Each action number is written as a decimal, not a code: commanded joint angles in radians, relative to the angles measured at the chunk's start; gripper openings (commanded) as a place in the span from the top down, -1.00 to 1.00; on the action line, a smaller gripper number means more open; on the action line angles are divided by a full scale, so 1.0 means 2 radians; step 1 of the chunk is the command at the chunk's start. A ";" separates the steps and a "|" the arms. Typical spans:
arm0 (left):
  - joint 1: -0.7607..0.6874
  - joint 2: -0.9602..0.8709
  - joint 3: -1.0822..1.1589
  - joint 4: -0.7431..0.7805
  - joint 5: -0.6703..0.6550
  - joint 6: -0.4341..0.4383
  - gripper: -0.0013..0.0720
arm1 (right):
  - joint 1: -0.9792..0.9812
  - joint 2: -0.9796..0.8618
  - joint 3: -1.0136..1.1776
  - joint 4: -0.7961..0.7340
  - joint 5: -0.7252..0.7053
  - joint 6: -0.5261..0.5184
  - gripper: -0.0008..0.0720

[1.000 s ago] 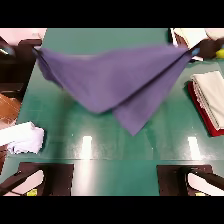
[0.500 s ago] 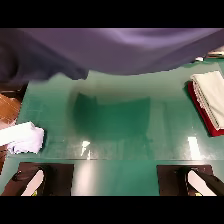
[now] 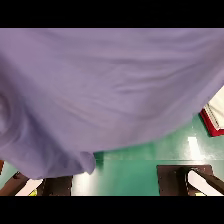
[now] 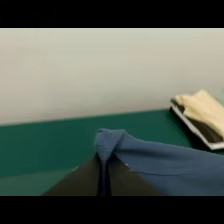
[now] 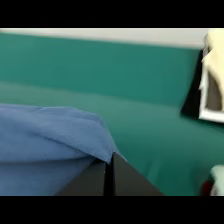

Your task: Fold the shirts.

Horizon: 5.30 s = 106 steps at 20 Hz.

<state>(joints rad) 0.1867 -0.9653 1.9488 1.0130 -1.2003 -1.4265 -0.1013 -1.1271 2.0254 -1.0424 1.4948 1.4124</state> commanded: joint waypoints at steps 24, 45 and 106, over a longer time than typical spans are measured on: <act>0.005 -0.175 -0.331 0.046 -0.075 0.031 -0.04 | 0.011 -0.167 -0.190 0.015 0.020 -0.013 -0.20; -0.015 0.048 -0.783 -0.012 0.094 -0.020 -0.04 | 0.012 0.007 -0.435 0.015 -0.091 -0.023 -0.20; -0.055 0.049 -0.054 0.010 0.014 -0.059 0.89 | -0.035 0.061 -0.058 -0.056 -0.015 0.001 0.93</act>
<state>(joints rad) 0.0772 -0.8528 2.0060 1.0142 -1.1717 -1.5410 -0.2096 -0.9371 1.9789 -1.1427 1.4277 1.4029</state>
